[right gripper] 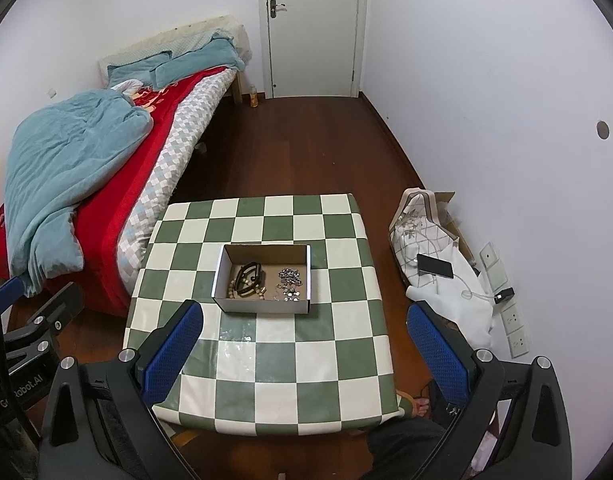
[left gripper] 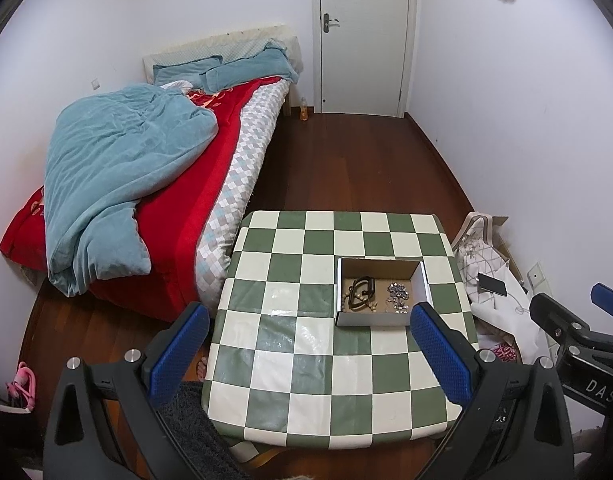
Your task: Organize jewelry
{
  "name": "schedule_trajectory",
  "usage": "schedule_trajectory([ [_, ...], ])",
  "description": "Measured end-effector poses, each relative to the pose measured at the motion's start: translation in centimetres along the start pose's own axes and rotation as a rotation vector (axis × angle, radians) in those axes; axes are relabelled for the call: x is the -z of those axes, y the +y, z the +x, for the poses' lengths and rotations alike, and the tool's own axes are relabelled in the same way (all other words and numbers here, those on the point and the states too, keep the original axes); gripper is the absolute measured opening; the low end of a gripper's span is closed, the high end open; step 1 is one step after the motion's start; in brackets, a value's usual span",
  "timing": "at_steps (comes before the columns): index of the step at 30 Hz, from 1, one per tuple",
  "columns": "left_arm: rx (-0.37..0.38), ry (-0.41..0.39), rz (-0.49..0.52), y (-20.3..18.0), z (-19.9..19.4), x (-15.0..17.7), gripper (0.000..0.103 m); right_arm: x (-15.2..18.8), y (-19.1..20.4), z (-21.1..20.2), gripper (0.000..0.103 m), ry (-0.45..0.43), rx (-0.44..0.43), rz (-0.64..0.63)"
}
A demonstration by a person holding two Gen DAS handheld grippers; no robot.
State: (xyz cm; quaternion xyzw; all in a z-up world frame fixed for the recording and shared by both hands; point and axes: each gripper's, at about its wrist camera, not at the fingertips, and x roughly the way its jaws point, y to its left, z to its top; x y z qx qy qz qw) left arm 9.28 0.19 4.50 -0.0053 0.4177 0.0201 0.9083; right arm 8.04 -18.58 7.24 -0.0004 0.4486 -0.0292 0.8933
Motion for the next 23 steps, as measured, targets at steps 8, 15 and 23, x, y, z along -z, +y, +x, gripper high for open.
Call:
schedule_trajectory([
  [8, 0.003, -0.012, -0.005, -0.22, -0.49, -0.57, 0.103, -0.62, -0.32, -0.25, 0.103, -0.01, -0.002, -0.003],
  [15, 0.002, -0.012, -0.006, -0.16, -0.51, -0.55, 0.103, -0.67, -0.31, -0.27, 0.103, -0.01, -0.002, -0.005],
  [23, 0.023, -0.018, -0.015, 0.03, -0.87, -0.39, 0.103, -0.59, -0.14, -0.59, 0.103, -0.01, -0.001, -0.008],
])
